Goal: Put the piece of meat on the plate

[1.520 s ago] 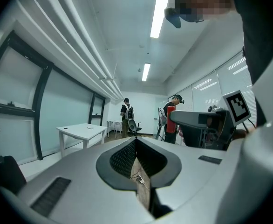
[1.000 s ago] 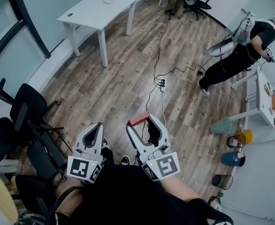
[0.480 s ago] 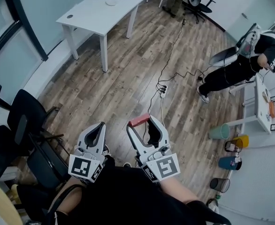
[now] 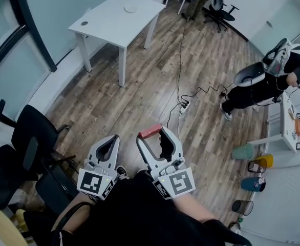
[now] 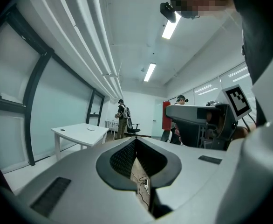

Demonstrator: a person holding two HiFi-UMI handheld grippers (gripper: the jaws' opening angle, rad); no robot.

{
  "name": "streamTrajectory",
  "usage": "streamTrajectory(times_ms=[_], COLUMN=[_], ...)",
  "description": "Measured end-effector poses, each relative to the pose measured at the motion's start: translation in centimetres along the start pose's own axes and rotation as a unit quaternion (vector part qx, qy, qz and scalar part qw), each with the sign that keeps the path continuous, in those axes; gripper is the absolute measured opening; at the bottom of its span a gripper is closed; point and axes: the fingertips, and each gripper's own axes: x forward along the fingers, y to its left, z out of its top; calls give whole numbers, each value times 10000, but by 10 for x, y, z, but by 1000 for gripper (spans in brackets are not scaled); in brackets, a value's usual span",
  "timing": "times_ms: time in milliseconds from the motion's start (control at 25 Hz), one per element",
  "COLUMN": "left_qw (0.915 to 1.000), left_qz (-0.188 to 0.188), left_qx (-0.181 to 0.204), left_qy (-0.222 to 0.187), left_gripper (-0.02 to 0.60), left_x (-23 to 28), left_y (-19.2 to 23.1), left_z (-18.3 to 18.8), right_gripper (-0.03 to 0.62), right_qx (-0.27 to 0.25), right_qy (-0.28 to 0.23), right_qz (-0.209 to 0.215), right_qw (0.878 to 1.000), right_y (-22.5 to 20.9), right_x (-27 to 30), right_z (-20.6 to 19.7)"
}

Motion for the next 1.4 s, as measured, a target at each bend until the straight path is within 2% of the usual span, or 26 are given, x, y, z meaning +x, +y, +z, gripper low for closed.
streamTrajectory(times_ms=[280, 640, 880, 1400], left_qw=[9999, 9994, 9988, 9974], left_qz=[116, 320, 443, 635], left_qx=[-8, 31, 31, 303], left_qy=[-15, 98, 184, -147], left_gripper=[3, 3, 3, 3], left_x=[3, 32, 85, 229], left_y=[27, 64, 90, 117], left_z=[2, 1, 4, 51], right_gripper=[279, 279, 279, 279], right_qx=[-43, 24, 48, 0], right_qy=[-22, -30, -90, -183], right_qz=[32, 162, 198, 376], right_qw=[10000, 9999, 9998, 9991], right_y=[0, -25, -73, -183], right_x=[25, 77, 123, 201], right_z=[1, -5, -2, 14])
